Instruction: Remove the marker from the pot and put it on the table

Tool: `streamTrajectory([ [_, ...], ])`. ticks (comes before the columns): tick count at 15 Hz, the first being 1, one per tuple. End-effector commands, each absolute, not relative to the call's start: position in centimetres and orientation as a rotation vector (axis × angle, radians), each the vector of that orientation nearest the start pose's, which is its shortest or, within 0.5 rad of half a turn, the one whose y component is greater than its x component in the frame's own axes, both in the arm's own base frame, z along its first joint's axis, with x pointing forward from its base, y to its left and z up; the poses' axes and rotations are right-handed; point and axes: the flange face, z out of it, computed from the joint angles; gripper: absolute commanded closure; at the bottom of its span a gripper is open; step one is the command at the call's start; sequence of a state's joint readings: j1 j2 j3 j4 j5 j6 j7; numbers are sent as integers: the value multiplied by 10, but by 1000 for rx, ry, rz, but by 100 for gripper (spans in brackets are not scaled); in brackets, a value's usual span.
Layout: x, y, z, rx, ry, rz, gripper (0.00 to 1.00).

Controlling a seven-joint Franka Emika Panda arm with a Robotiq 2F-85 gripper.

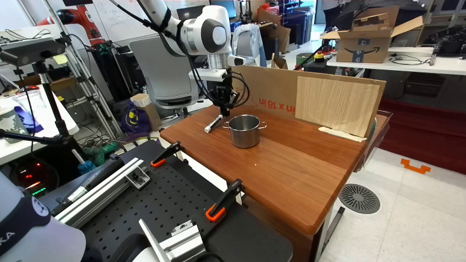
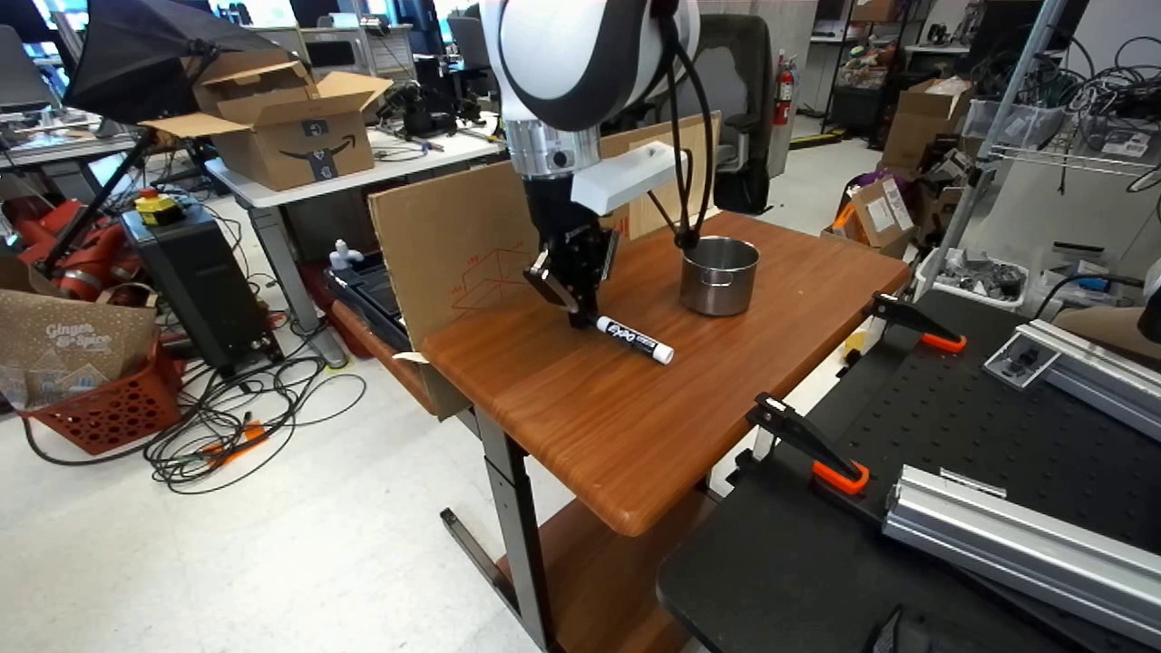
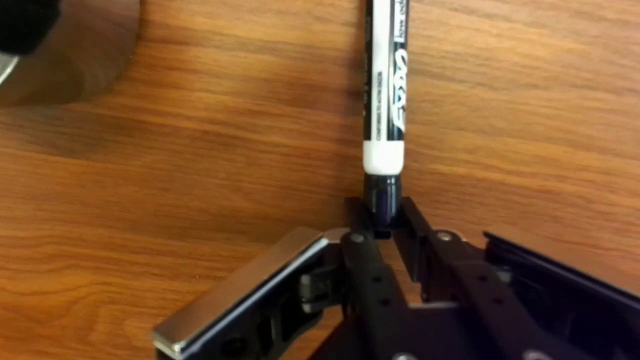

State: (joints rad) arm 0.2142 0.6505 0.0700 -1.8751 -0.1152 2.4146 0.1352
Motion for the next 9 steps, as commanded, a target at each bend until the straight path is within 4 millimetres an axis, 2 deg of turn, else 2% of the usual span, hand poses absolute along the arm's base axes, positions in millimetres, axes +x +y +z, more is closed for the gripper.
streamTrajectory([
  [1, 606, 178, 144, -3198, -357, 150, 95],
  [2, 607, 178, 142, -3198, -358, 153, 95],
  [3, 608, 179, 142, -3196, -351, 148, 56],
  [5, 609, 179, 143, -3197, -346, 142, 48],
  [9, 611, 178, 143, -3195, -342, 141, 19],
])
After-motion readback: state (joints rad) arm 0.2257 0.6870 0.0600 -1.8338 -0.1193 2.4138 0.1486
